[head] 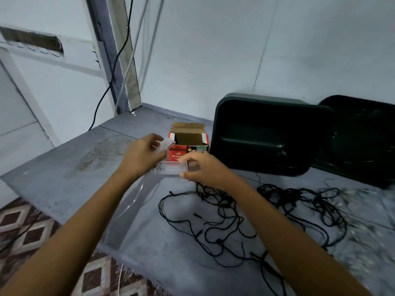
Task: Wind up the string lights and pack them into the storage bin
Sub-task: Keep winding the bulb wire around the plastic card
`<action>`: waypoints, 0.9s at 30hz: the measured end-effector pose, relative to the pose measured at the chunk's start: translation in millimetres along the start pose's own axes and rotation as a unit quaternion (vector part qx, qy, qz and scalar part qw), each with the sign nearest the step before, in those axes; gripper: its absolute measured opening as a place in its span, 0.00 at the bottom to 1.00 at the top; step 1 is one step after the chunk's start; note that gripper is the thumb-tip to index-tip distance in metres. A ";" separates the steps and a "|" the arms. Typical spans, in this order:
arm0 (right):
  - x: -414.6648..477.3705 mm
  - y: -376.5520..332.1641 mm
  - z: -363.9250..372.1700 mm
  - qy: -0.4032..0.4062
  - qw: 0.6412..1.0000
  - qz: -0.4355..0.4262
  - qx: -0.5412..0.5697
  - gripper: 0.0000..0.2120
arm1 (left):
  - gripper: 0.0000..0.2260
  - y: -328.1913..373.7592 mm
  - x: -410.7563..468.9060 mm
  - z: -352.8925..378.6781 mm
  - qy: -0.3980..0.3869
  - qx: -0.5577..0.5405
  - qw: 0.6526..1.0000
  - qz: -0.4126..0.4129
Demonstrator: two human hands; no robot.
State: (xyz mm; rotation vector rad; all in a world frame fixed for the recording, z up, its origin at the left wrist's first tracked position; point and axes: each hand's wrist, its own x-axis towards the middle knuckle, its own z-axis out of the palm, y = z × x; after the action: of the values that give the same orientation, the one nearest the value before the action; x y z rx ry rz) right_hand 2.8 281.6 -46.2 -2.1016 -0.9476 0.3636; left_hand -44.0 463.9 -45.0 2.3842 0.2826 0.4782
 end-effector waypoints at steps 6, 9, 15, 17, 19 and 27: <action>-89.2 0.4 -39.7 0.139 0.935 0.020 0.326 0.17 | 0.12 88.1 -27.9 5.6 0.009 -0.154 0.984 0.094; -134.2 12.5 -52.5 0.200 0.856 0.032 0.475 0.21 | 0.11 127.5 -44.1 26.0 -0.042 -0.181 0.972 0.146; -216.4 42.4 -74.2 0.348 0.746 0.032 0.566 0.41 | 0.12 194.2 -81.6 77.5 -0.192 -0.203 0.928 0.245; -242.1 49.3 -78.2 0.380 0.723 0.031 0.577 0.41 | 0.12 211.3 -95.5 98.2 -0.236 -0.197 0.911 0.275; -265.6 55.2 -82.9 0.410 0.703 0.028 0.581 0.40 | 0.13 225.6 -108.8 118.0 -0.270 -0.189 0.896 0.299; -316.1 65.5 -93.5 0.461 0.687 0.021 0.561 0.34 | 0.13 258.1 -138.3 158.5 -0.307 -0.197 0.866 0.342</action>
State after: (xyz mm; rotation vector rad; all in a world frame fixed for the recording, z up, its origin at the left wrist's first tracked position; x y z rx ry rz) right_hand -129.5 -27.4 -52.8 -0.8728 0.0463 -0.1344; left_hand -85.6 134.4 -21.6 2.0312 -0.8919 0.0395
